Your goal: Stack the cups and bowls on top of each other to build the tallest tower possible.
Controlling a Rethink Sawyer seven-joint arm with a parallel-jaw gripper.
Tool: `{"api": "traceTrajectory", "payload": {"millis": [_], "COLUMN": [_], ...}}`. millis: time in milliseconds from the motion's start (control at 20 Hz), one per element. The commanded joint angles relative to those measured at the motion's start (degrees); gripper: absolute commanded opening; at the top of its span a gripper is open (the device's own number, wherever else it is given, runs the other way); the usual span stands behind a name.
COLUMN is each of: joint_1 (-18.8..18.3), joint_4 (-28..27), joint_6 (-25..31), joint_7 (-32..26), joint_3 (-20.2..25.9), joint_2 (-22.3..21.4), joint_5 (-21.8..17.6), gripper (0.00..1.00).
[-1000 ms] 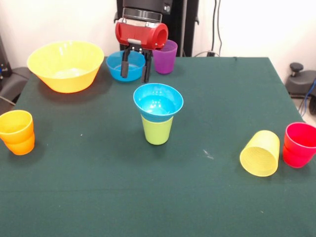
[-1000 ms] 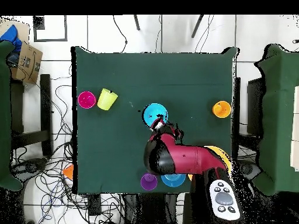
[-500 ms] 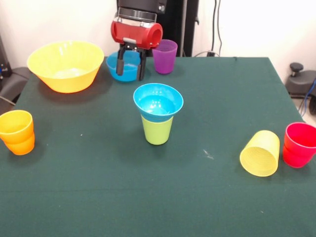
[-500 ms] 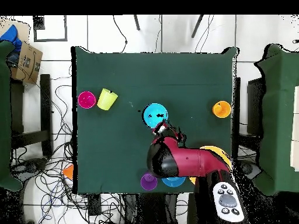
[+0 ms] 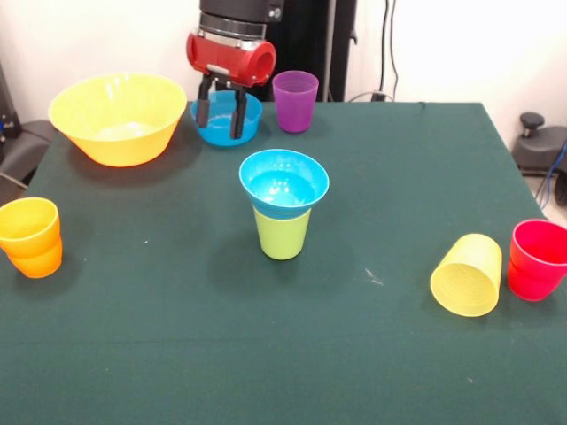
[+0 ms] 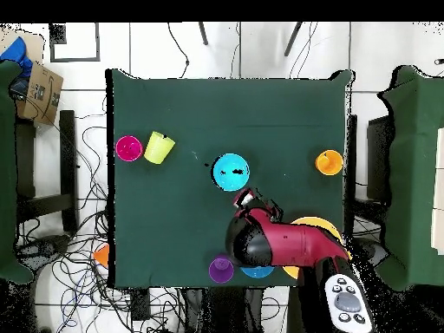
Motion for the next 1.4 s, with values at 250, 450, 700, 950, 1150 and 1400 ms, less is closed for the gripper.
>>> {"api": "traceTrajectory", "payload": {"millis": [250,450,700,950,1150,1400], "joint_1": [-1.83,-2.36,-2.6,-2.07,-1.51,-1.02], "joint_4": [3.74,3.82,3.4,3.51,3.19,2.49], "joint_6": [7.28,8.55,8.25,7.39,7.67,7.65], "joint_7": [-4.95,-5.16,-4.94,-4.02,-3.4,-2.96], "joint_3": [0.49,0.81,0.84,0.17,-0.36,-1.04], "joint_2": [2.69,2.36,3.12,3.84,5.01,6.73], "joint_5": [-6.95,-7.29,-8.01,-8.59,-8.55,-8.51], "gripper": [1.0,1.0,1.0,1.0,1.0,1.0]}}
